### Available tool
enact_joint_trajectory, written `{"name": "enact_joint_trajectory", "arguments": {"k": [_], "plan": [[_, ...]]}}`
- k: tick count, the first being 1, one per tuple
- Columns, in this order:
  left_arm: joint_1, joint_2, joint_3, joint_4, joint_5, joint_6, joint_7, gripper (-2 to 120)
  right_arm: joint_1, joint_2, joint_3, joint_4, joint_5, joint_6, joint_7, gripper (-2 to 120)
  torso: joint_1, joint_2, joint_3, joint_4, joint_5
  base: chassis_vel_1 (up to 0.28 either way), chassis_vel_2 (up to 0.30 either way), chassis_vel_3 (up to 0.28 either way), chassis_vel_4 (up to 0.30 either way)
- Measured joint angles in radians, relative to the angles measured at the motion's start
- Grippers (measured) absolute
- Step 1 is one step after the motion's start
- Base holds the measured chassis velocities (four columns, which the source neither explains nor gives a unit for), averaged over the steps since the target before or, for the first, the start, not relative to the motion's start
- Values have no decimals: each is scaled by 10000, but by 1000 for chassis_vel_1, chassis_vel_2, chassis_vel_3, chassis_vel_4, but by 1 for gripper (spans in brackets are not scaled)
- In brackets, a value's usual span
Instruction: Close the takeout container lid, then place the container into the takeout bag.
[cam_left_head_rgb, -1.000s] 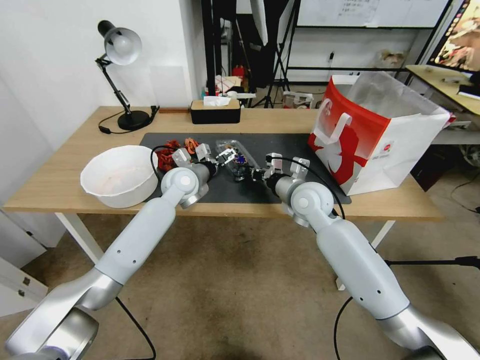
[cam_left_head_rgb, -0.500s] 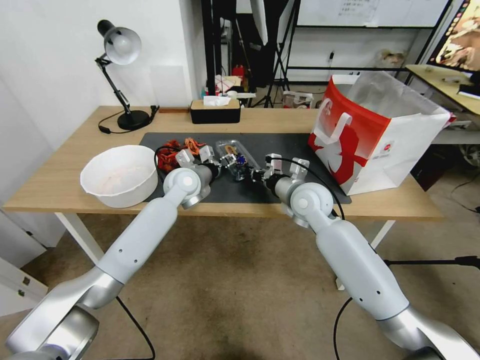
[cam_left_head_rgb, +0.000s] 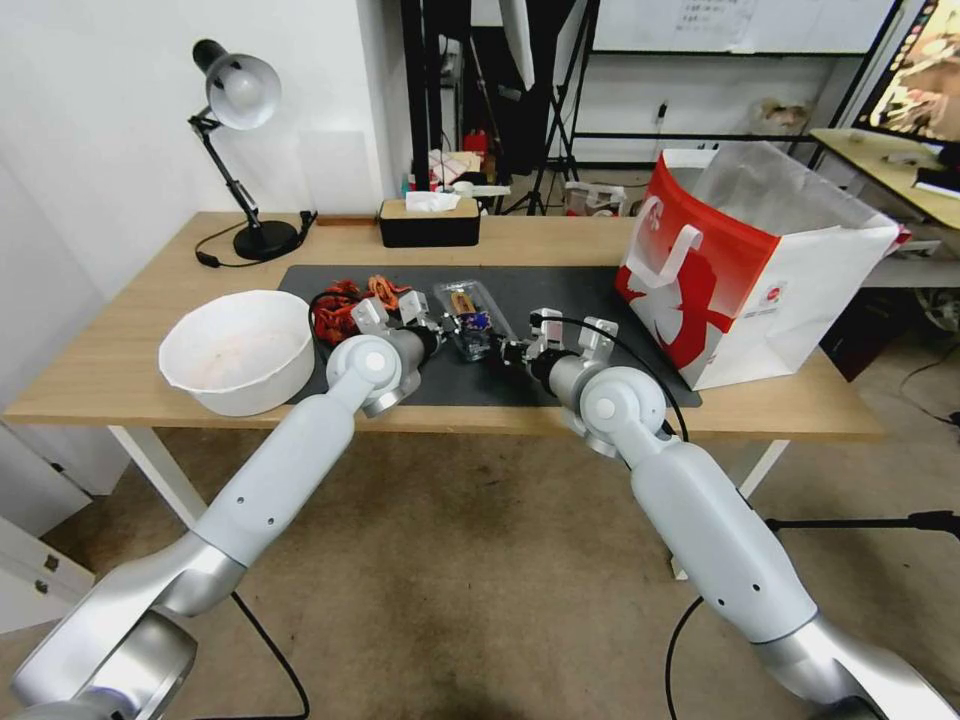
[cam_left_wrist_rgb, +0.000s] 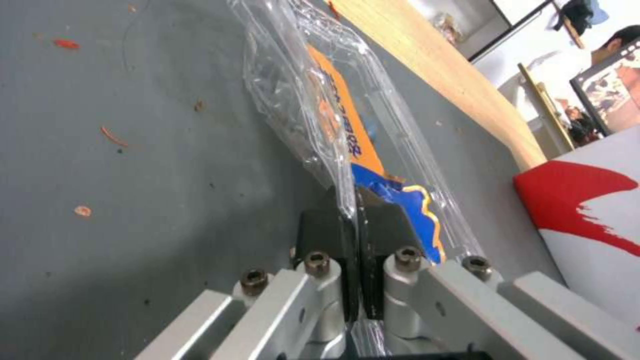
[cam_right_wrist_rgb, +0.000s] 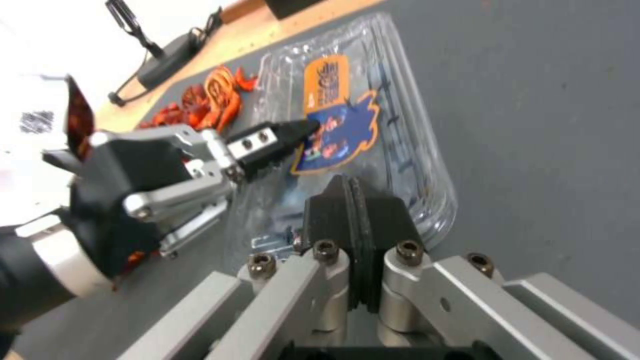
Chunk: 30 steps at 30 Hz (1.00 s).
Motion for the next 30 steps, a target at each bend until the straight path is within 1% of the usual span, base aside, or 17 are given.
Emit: {"name": "enact_joint_trajectory", "arguments": {"k": [6,9,10,13,14,16,17,18,19,20,21,22,24,25,26,29,30], "plan": [[-1,-50,-3,-5,3,-39,2,0,-331,-378,338,661,-68,146,-80,0,0,0,-1,2,1,0,0,0,0],[-6,-88,5,-3,7,-52,10,0,-796,-740,654,1232,-372,385,-234,0,0,0,-1,1,0,0,0,0,0],[-6,-88,5,-3,7,-52,10,0,-796,-740,654,1232,-372,385,-234,0,0,0,-1,1,0,0,0,0,0],[-10,-119,12,-3,14,-65,84,0,-1789,-1139,1161,2010,-1252,947,-646,0,0,0,-1,-1,1,0,0,0,0],[-21,-135,25,-1,30,-70,130,0,-2475,-1335,1434,2404,-1971,1520,-941,0,-1,0,-1,-2,3,0,0,0,0],[-27,-145,27,1,33,-73,142,0,-2603,-1363,1476,2465,-2125,1641,-989,0,0,1,-2,-2,1,0,0,0,0],[-52,-160,29,8,37,-83,164,0,-3155,-1477,1650,2719,-2874,2261,-1156,0,-1,0,-1,-6,3,0,0,0,0],[-64,-164,29,11,38,-92,172,0,-3380,-1514,1712,2826,-3157,2507,-1196,0,-1,1,-1,-5,1,0,0,0,0],[-64,-164,29,11,38,-92,172,0,-3380,-1514,1712,2826,-3157,2507,-1196,0,-1,1,-1,-5,1,0,0,0,0],[-84,-169,26,18,39,-120,188,0,-3988,-1570,1843,3125,-3878,3131,-1237,0,-1,1,-2,-4,1,0,0,0,0],[-79,-159,11,12,41,-140,190,0,-4289,-1574,1889,3267,-4246,3438,-1229,0,-1,1,-2,-5,2,0,0,0,0],[-79,-159,11,12,41,-140,190,0,-4289,-1574,1889,3267,-4246,3438,-1229,0,-1,1,-2,-5,2,0,0,0,0],[18,-109,-84,-96,41,-182,190,0,-5019,-1510,2004,3571,-5079,4065,-1156,0,-1,1,-2,4,0,0,0,0,0],[45,-105,-121,-119,45,-197,188,0,-5525,-1444,2081,3750,-5485,4412,-1082,0,-1,1,-2,4,1,0,0,0,0],[45,-105,-121,-119,45,-197,188,0,-5525,-1444,2081,3750,-5485,4412,-1082,0,-1,1,-2,4,1,0,0,0,0],[75,-145,-128,-131,70,-216,187,0,-6392,-1285,2196,3933,-6156,5071,-947,0,-1,1,-3,-1,1,0,0,0,0],[75,-145,-128,-131,70,-216,187,0,-6392,-1285,2196,3933,-6156,5071,-947,0,-1,1,-3,-1,1,0,0,0,0]]}}
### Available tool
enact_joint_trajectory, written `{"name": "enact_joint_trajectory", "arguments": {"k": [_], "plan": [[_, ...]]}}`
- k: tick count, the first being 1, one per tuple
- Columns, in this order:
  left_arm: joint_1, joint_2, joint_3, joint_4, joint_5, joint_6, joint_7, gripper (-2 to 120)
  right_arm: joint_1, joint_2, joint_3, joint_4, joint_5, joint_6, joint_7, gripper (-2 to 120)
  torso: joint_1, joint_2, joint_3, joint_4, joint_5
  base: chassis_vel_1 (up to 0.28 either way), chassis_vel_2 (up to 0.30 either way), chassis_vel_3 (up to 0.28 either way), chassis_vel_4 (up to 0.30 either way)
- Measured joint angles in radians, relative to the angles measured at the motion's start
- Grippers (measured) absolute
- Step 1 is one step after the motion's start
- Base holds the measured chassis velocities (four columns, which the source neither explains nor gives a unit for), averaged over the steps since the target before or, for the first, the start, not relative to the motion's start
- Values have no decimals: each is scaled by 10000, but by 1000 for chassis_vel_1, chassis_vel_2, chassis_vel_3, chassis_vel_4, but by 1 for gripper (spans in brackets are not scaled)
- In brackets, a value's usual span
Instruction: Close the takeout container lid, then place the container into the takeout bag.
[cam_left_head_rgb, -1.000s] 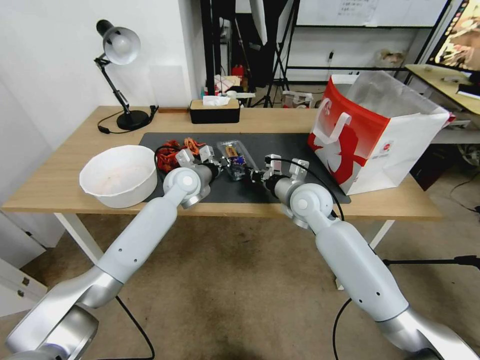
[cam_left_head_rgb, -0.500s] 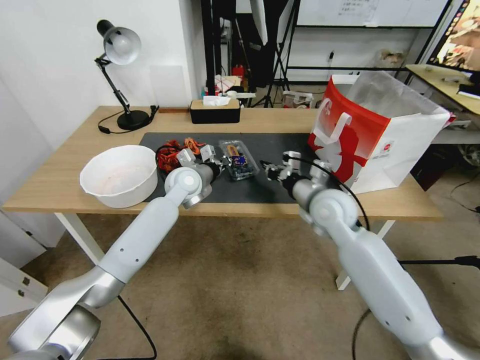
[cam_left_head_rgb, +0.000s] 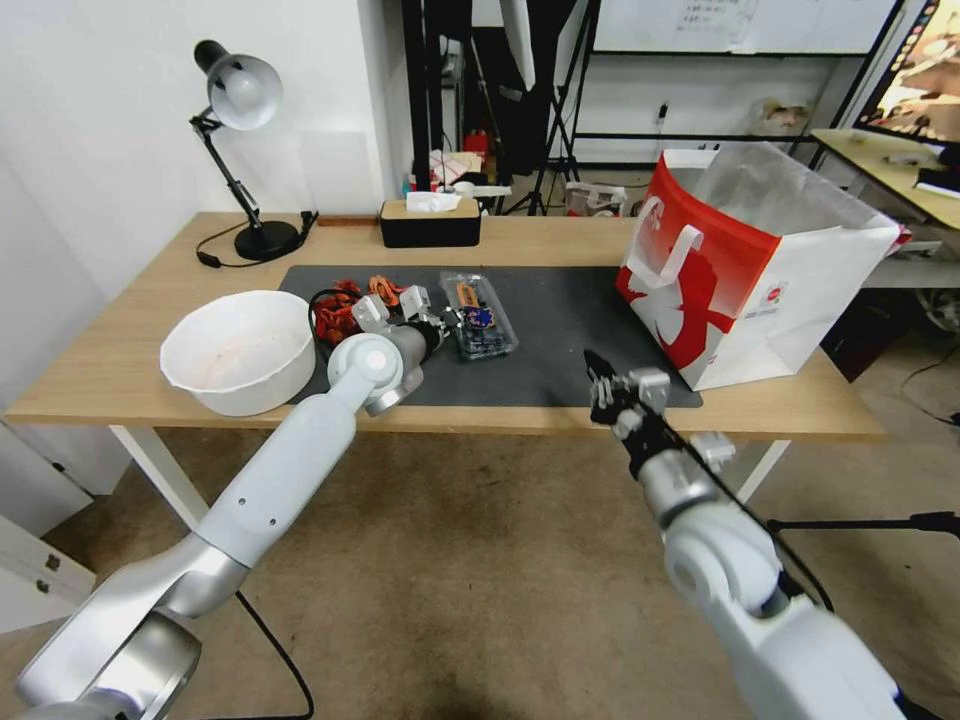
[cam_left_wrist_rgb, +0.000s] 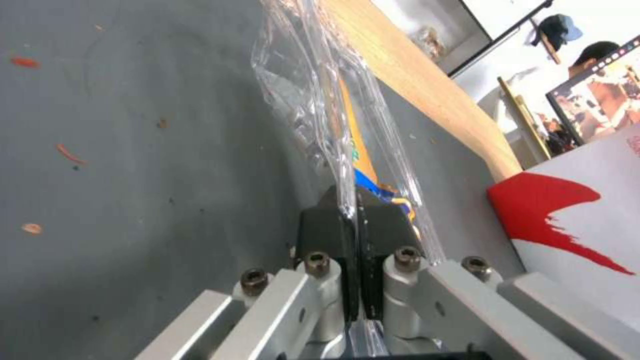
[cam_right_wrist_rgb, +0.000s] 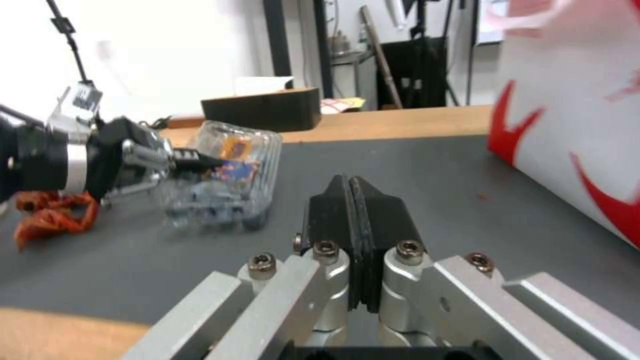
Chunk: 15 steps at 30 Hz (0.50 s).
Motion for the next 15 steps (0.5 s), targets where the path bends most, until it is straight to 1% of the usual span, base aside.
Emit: {"name": "enact_joint_trajectory", "arguments": {"k": [4,5,6,7,8,9,10,12,13,15], "plan": [[10,-63,0,-28,21,-8,0,0,-1022,236,57,154,-638,534,107,0,0,0,0,0,-1,0,0,0,0],[10,-81,0,-27,25,-8,0,0,-1204,295,58,157,-779,637,128,3,-1,1,0,0,-2,0,0,0,0],[3,-110,1,-25,33,-11,0,0,-1485,410,43,156,-1005,768,176,10,0,0,0,-1,-1,0,0,0,0],[3,-110,1,-25,33,-11,0,0,-1485,410,43,156,-1005,768,176,10,0,0,0,-1,-1,0,0,0,0],[-3,-125,3,-25,35,-13,0,0,-1632,490,21,135,-1124,830,211,14,-1,0,0,0,-1,0,0,0,0],[-15,-136,9,-24,40,-18,0,0,-1810,584,-5,77,-1223,930,238,20,0,0,0,0,-2,0,0,0,0],[-15,-136,9,-24,40,-18,0,0,-1810,584,-5,77,-1223,930,238,20,0,0,0,0,-2,0,0,0,0],[-36,-160,23,-24,47,-35,2,0,-2086,767,-43,-52,-1293,1139,248,30,0,0,2,1,-2,0,0,0,0],[-36,-160,23,-24,47,-35,2,0,-2086,767,-43,-52,-1293,1139,248,30,0,0,2,1,-2,0,0,0,0],[-75,-186,27,-25,49,-44,4,0,-2256,898,-57,-202,-1406,1382,240,41,0,0,2,0,-2,0,0,0,0]]}}
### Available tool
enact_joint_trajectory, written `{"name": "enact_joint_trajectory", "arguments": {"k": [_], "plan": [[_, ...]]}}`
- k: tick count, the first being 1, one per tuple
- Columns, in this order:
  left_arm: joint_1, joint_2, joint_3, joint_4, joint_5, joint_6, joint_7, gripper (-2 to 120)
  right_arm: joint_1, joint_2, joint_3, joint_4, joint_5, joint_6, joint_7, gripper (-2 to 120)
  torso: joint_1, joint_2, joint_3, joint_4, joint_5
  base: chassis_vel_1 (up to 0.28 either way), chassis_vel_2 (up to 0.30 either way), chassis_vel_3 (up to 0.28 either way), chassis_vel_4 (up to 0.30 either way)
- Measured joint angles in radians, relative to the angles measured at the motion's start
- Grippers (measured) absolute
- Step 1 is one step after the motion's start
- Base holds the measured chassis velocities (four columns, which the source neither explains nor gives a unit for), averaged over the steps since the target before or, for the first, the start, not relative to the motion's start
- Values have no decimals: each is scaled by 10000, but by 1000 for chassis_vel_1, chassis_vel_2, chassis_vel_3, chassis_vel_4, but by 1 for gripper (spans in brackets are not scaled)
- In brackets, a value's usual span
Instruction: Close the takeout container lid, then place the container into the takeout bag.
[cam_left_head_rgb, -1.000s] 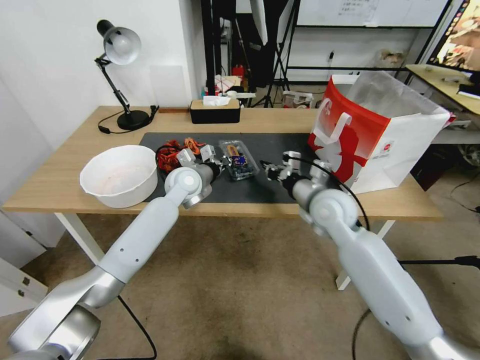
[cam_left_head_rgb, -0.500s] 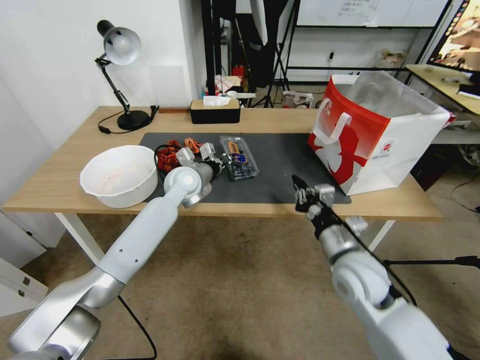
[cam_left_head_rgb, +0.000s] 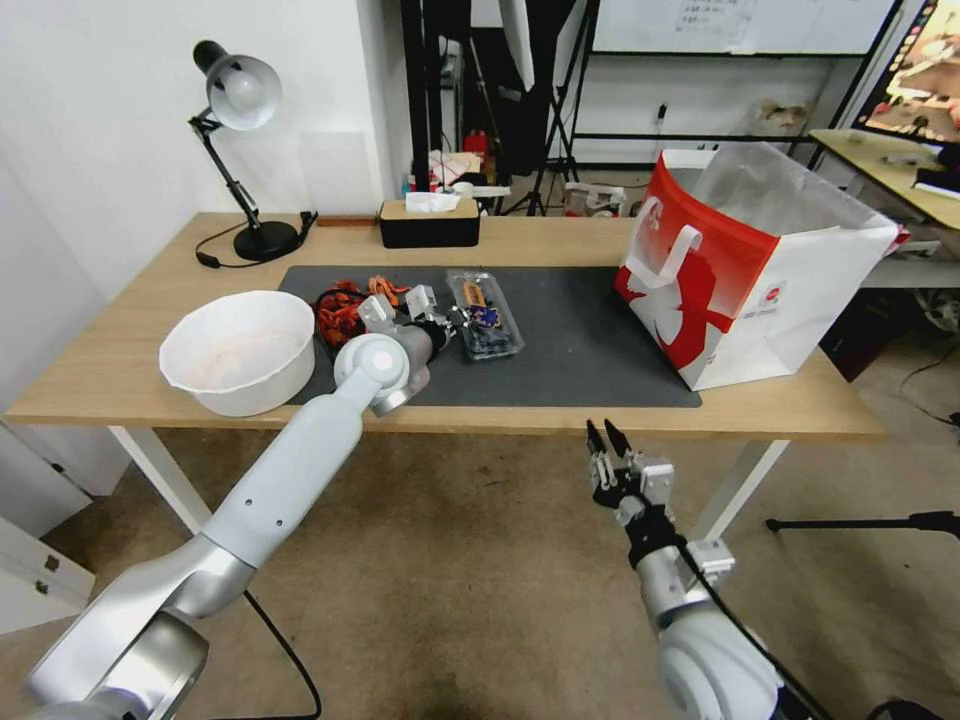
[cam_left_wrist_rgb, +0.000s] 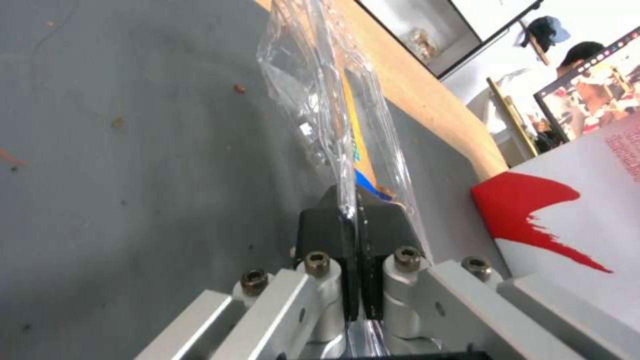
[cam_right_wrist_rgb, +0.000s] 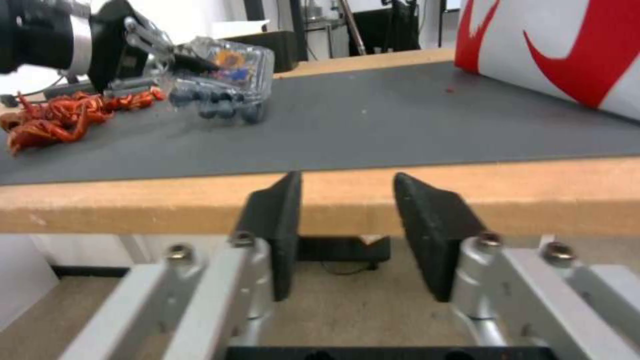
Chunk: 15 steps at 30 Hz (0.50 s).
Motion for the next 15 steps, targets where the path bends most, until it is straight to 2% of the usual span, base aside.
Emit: {"name": "enact_joint_trajectory", "arguments": {"k": [1,3,4,6,11,14,15], "plan": [[0,0,0,0,0,0,0,0,0,0,0,0,0,0,0,41,0,0,0,0,0,0,0,0,0],[-40,-6,12,0,1,-6,10,0,-92,91,-7,-108,-73,168,0,53,0,0,0,0,0,0,0,0,0],[-40,-6,12,0,1,-6,10,0,-92,91,-7,-108,-73,168,0,53,0,0,0,0,0,0,0,0,0],[-91,-5,23,-27,0,-17,29,0,-124,144,-2,-138,-106,244,3,64,1,0,0,0,1,0,0,0,0],[-166,-7,49,-37,-3,-51,44,0,-149,172,2,-165,-122,277,9,76,0,0,0,1,0,0,0,0,0],[-516,-72,199,-5,51,-264,131,0,-199,213,-6,-210,-157,325,-3,93,0,0,0,1,1,0,0,0,0],[-516,-72,199,-5,51,-264,131,0,-199,213,-6,-210,-157,325,-3,93,0,0,0,1,1,0,0,0,0]]}}
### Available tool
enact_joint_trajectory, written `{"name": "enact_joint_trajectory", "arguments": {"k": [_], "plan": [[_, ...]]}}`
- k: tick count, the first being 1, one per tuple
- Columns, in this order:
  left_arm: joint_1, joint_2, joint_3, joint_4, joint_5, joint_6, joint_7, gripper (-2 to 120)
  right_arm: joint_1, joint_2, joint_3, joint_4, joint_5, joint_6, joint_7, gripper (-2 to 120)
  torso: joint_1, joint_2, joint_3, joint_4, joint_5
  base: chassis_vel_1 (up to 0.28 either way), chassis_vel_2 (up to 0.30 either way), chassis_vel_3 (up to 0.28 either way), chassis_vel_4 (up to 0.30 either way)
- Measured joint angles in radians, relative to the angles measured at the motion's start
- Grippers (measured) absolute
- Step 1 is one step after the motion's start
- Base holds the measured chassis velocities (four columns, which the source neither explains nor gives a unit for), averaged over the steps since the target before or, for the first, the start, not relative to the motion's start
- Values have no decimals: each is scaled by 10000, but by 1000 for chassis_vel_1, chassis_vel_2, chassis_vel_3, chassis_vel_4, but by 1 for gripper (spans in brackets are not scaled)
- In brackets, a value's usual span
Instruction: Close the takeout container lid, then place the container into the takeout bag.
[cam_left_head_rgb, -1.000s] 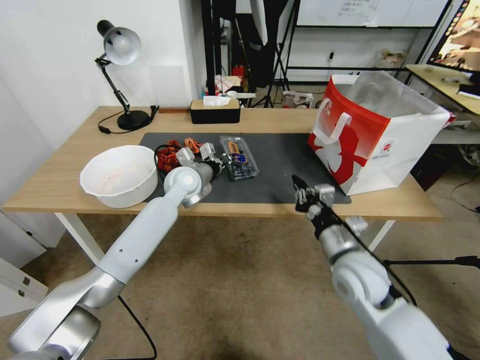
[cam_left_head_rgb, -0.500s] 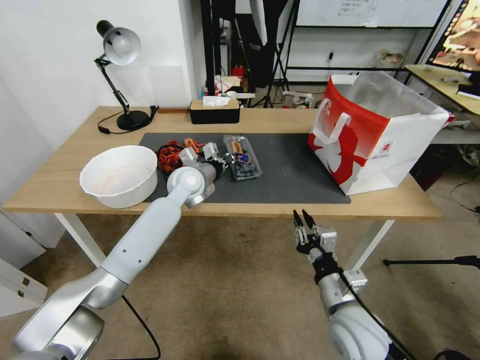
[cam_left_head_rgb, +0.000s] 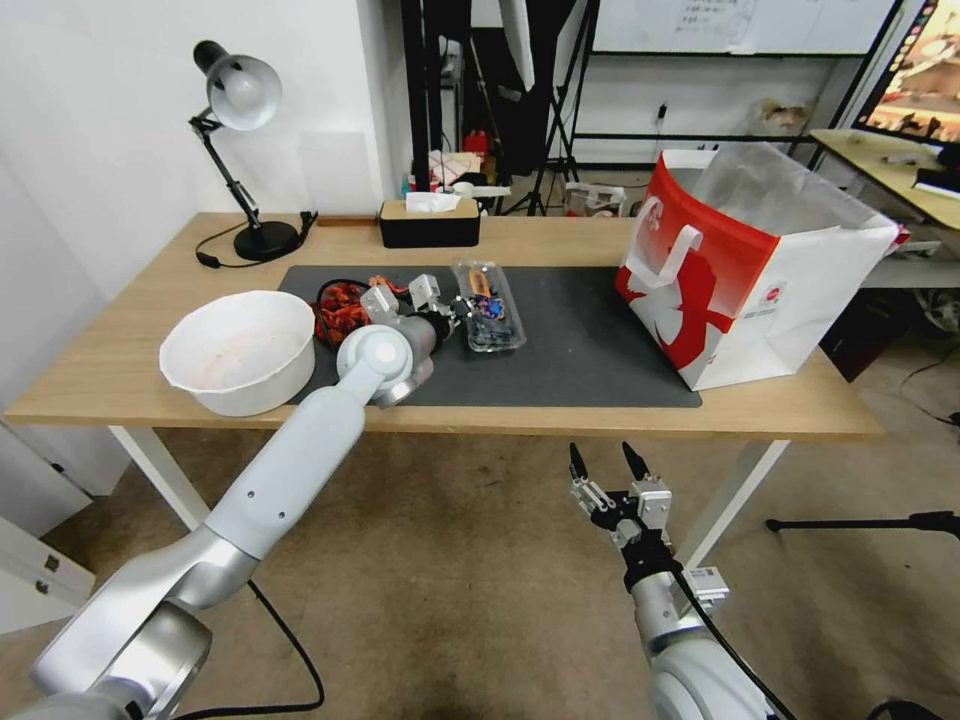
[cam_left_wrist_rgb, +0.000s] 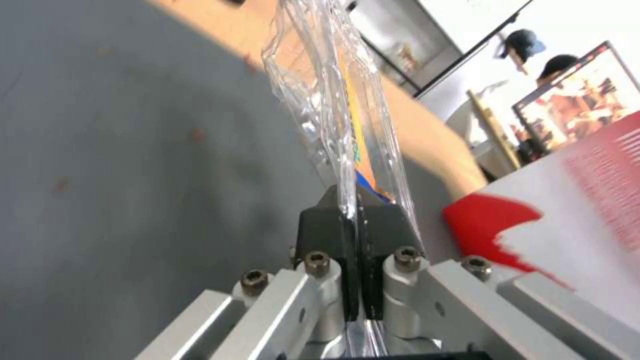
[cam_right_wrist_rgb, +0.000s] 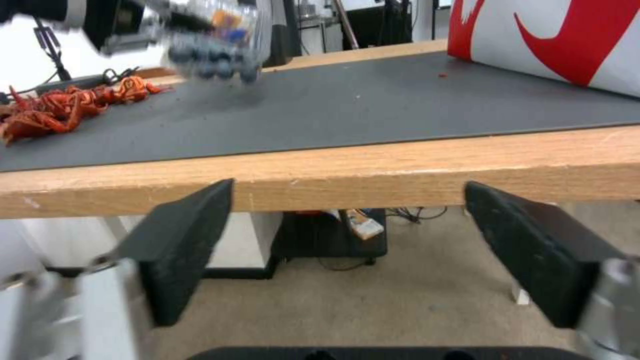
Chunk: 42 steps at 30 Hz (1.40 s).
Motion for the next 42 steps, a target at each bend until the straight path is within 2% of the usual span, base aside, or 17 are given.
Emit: {"name": "enact_joint_trajectory", "arguments": {"k": [3,4,8,10,11,12,15,19,24,26,31,34,38,42], "plan": [[-457,-141,195,89,340,-309,393,0,1,9,-3,-31,-4,24,-12,104,1,0,1,0,-1,0,0,0,0],[-457,-141,195,89,340,-309,393,0,1,9,-3,-31,-4,24,-12,104,1,0,1,0,-1,0,0,0,0],[-1388,-394,507,299,816,-789,1304,0,-18,27,-23,-33,-8,28,-25,112,2,0,0,-2,2,0,0,0,0],[-1572,-435,585,363,914,-885,1515,0,-27,32,-24,-32,-15,31,-30,112,2,0,0,-1,1,0,0,0,0],[-1934,-520,762,493,1138,-1106,1993,0,-42,44,-24,-33,-32,41,-34,114,2,-1,0,-1,1,0,0,0,0],[-1934,-520,762,493,1138,-1106,1993,0,-42,44,-24,-33,-32,41,-34,114,2,-1,0,-1,1,0,0,0,0],[-2757,-818,1123,765,1702,-1545,2791,0,-71,59,-25,-44,-79,47,-42,114,2,0,0,-1,2,0,0,0,0],[-3517,-1172,1555,1028,2196,-1874,3147,0,-76,70,-21,-44,-97,47,-38,112,2,0,0,0,3,0,0,0,0],[-4229,-1654,2134,1338,2472,-2106,3197,0,-73,74,6,-38,-112,47,-34,107,2,0,1,0,2,0,0,0,0],[-4596,-2115,2457,1649,2749,-2297,3210,0,-71,112,9,-45,-135,47,-31,102,2,0,0,-2,3,0,0,0,0],[-4895,-2707,2840,2062,3237,-2491,3321,0,-93,197,-5,-72,-203,47,-29,100,2,-1,1,-2,3,0,0,0,0],[-5137,-3382,3094,2568,3816,-2679,3420,0,-108,256,-18,-108,-246,47,-29,100,2,0,0,-3,3,0,0,0,0],[-5342,-3793,3295,2916,4177,-2796,3469,0,-103,262,3,-126,-250,47,-29,100,2,0,1,-4,1,0,0,0,0],[-5559,-3853,3507,3329,4498,-2950,3514,0,-97,258,38,-157,-248,47,-26,100,1,-1,0,1,0,0,0,0,0]]}}
